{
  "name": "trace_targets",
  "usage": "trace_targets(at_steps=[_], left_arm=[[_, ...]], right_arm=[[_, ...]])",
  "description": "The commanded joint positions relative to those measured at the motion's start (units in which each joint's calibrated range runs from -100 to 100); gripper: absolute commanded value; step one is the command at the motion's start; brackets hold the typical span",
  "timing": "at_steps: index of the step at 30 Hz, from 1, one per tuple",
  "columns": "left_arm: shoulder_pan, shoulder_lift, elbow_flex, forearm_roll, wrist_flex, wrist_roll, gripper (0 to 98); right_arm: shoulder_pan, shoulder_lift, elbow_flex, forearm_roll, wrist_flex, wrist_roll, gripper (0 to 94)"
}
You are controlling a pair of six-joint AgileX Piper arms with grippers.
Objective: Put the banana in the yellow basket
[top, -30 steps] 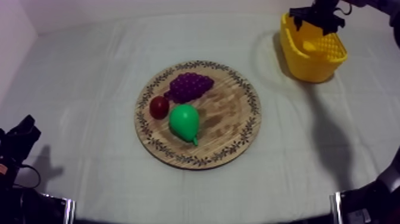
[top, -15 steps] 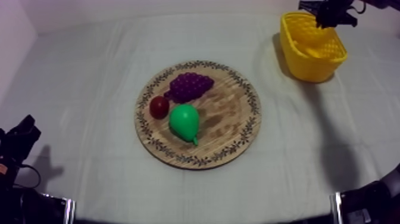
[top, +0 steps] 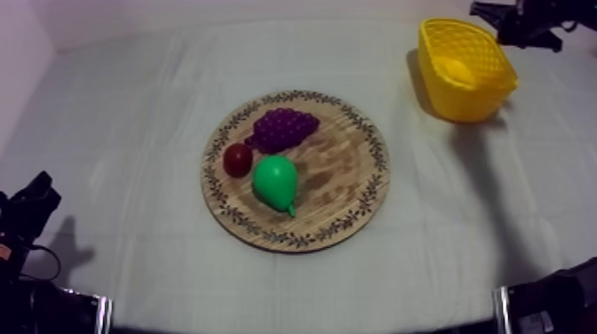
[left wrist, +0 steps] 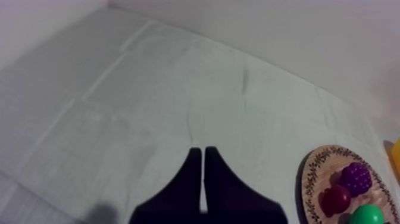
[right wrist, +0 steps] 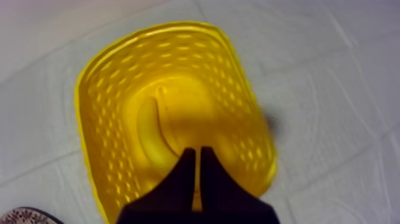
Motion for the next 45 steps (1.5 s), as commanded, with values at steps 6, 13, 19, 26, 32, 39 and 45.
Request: trace_targets(at_steps=[6,13,19,26,32,39,45], left_arm=[[0.0,0.0,0.0,0.03,0.0,0.0,0.1],[0.0,0.0,0.0,0.03,0.0,0.0,0.1],[0.0,0.0,0.0,0.03,0.0,0.0,0.1],[0.0,0.0,0.0,0.03,0.0,0.0,0.1],[0.0,0.0,0.0,0.03,0.0,0.0,0.1],[0.0,0.0,0.0,0.03,0.0,0.0,0.1],[0.0,0.0,0.0,0.03,0.0,0.0,0.1]], right_arm=[[2.2,-15.5,16.1,2.1,-8.3,-3.3,0.2],[4.6,-28.8,28.1,0.2,-15.4,-2.6,0.2],[5.4,-40.6,36.8,-4.3,-19.8,1.6,0.2],[6.4,-53.6,46.4,-15.6,-23.2,12.1,0.2],[6.6,-61.5,52.6,-20.1,-24.3,16.9,0.2],[5.4,-67.8,57.7,-20.5,-24.1,18.1,0.2],[5.5,-73.2,63.3,-27.3,-25.8,25.3,0.2]])
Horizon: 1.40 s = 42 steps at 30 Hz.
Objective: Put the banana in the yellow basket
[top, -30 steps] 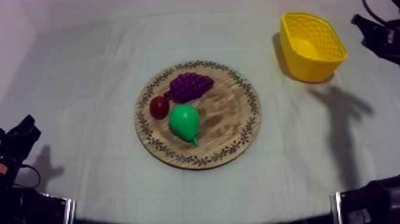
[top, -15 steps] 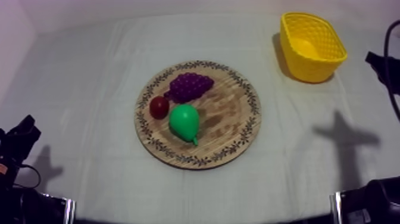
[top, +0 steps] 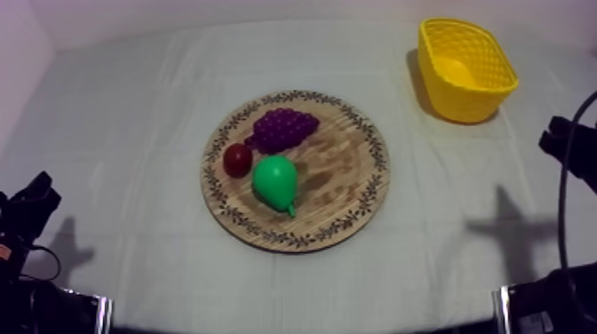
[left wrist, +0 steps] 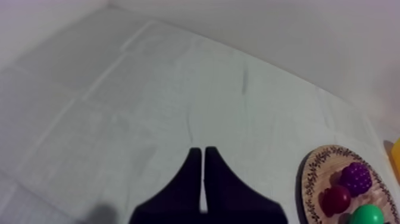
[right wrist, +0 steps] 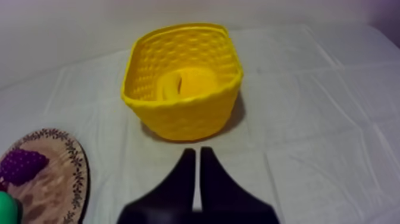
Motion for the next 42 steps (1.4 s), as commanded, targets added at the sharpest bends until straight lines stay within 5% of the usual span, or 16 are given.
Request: trace_targets(at_steps=[1,9,24,42], left_arm=[[0.0,0.0,0.0,0.03,0.0,0.0,0.1],[0.0,0.0,0.0,0.03,0.0,0.0,0.1],[0.0,0.0,0.0,0.03,0.0,0.0,0.1],[0.0,0.0,0.0,0.03,0.0,0.0,0.1]], right_arm=[[-0.1,-2.5,2.6,-3.5,-0.4,5.1,0.2],[-1.6,-8.9,10.7,-5.7,-0.4,8.8,0.2],[-3.9,-21.1,12.1,-5.3,17.3,10.3,0.3],[-4.4,-24.5,12.1,-4.9,18.9,11.2,0.3]])
